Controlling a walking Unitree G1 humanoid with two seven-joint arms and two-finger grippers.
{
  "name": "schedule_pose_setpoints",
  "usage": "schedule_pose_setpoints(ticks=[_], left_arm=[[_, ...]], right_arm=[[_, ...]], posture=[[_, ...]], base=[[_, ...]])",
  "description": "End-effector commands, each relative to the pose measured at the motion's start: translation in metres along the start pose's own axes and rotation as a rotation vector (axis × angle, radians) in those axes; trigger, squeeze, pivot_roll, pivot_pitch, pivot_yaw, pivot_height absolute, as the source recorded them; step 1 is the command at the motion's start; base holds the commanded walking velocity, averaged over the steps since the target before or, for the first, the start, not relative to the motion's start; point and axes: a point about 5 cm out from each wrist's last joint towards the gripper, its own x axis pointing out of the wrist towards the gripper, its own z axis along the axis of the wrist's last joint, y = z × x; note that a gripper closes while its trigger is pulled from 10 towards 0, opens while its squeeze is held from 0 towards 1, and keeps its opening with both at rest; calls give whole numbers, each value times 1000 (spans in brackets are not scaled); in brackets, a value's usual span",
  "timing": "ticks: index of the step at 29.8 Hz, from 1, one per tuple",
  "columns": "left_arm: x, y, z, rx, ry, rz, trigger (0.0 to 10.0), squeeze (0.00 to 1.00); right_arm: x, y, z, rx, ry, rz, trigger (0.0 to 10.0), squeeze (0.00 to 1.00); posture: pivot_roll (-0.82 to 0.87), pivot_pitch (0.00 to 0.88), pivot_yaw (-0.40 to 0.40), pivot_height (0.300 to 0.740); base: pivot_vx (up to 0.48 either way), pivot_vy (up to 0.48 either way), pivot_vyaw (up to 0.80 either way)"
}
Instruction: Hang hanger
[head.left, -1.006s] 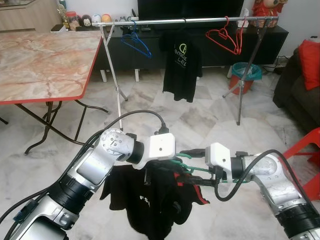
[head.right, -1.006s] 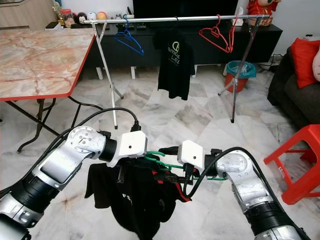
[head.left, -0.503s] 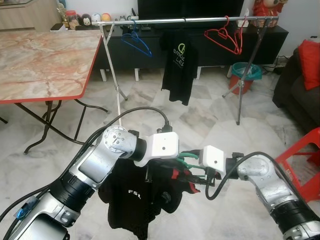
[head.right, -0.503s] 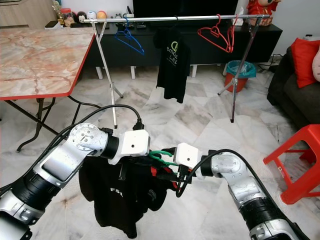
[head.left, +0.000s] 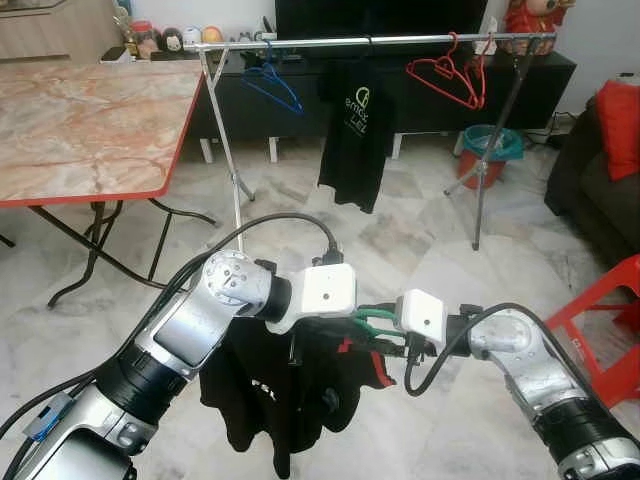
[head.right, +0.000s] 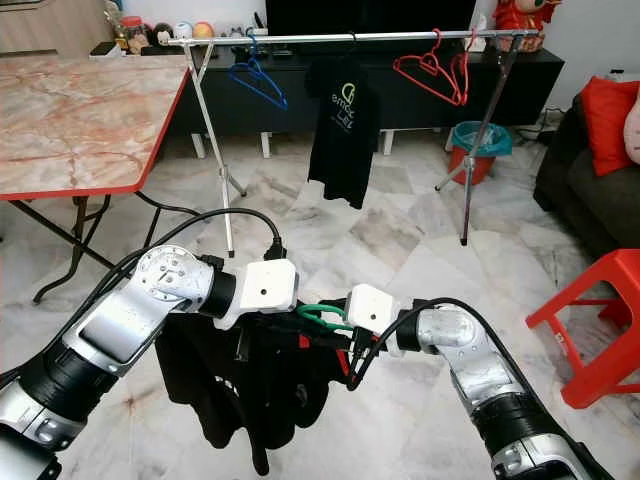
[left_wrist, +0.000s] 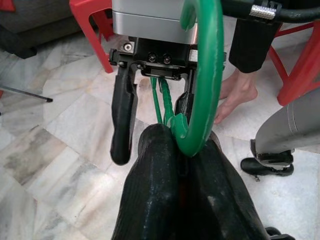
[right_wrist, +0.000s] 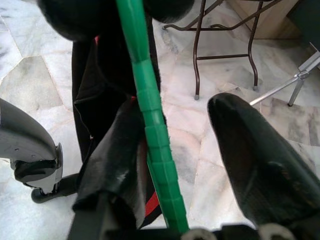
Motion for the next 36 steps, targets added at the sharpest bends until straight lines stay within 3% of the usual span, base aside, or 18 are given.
schedule_pose_setpoints(ticks=[1,36], left_arm=[[-7,2,18,56,-75,8,10000,0],[-8,-2,16,48,-60,-18,10000,0]], right_arm=[[-2,3,-9,33,30,-1,0,0],[6,6,-17,-8,110,11,0,0]], posture=[[29,0,6,740],[29,0,16,740]], base=[[0,0,0],[0,0,0]])
